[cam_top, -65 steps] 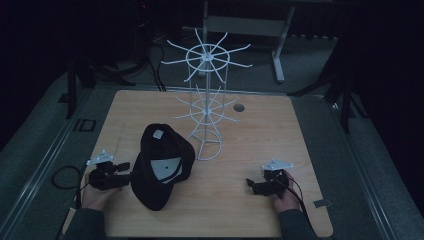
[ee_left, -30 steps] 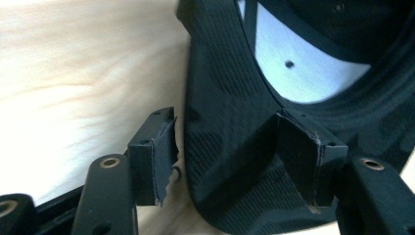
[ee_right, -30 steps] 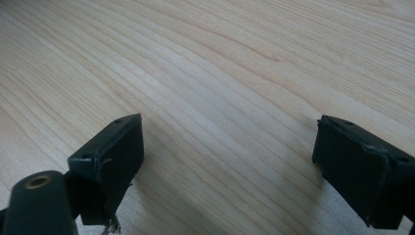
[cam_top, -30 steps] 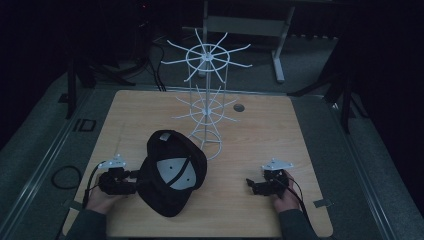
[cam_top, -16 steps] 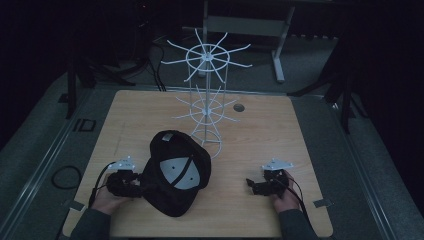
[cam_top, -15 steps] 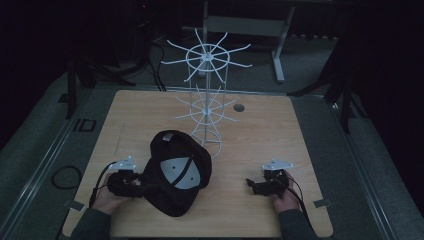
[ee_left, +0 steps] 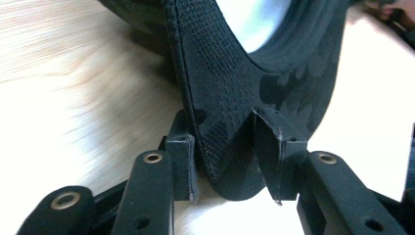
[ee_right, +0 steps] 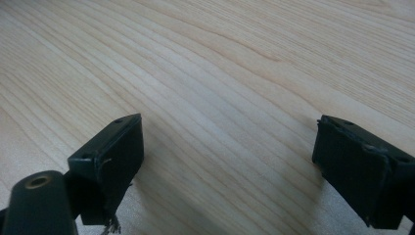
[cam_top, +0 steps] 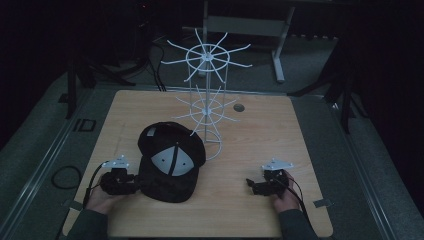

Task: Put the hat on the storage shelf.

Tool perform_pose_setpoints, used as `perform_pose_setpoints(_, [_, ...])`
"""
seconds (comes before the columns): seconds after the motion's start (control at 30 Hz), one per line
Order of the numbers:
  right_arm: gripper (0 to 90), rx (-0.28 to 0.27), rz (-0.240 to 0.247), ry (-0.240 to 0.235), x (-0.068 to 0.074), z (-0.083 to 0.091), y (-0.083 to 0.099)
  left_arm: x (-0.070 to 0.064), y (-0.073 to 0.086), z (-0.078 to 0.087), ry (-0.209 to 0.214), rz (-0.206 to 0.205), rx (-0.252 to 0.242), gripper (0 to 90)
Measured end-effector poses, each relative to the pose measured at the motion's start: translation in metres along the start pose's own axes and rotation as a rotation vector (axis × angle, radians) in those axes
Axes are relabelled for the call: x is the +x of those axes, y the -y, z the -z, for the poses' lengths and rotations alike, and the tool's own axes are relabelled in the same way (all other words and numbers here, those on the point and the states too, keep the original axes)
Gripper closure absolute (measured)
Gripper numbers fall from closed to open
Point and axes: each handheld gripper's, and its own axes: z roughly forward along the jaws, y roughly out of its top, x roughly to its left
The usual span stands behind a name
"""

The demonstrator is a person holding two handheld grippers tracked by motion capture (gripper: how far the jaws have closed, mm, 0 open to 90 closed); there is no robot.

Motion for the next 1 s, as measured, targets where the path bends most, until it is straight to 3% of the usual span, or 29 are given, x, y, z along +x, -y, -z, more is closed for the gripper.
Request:
perform_pose_setpoints(0.2, [11.7, 0.0, 0.0, 0.0, 0.0, 0.0, 0.0, 0.007, 0.002, 0.01, -0.043, 0.053, -0.045, 69.2])
perform_pose_setpoints(0.47, [11.7, 0.0, 0.0, 0.0, 0.0, 0.0, 0.0, 0.004, -0.002, 0.017, -0.038, 0.102, -0.109, 78.5])
perform_pose_setpoints(0.67, [11.7, 0.0, 0.0, 0.0, 0.0, 0.0, 0.0, 0.005, -0.004, 0.026, -0.113, 0.179, -0.169, 84.2])
perform_pose_setpoints(0.87, [11.7, 0.0, 0.0, 0.0, 0.0, 0.0, 0.0, 0.002, -0.007, 0.031, -0.197, 0.189, -0.19, 86.3])
perform_pose_setpoints(1.0, [11.7, 0.0, -0.001, 0.0, 0.0, 0.0, 0.0, 0.0, -0.009, 0.033, -0.227, 0.174, -0.191, 86.4])
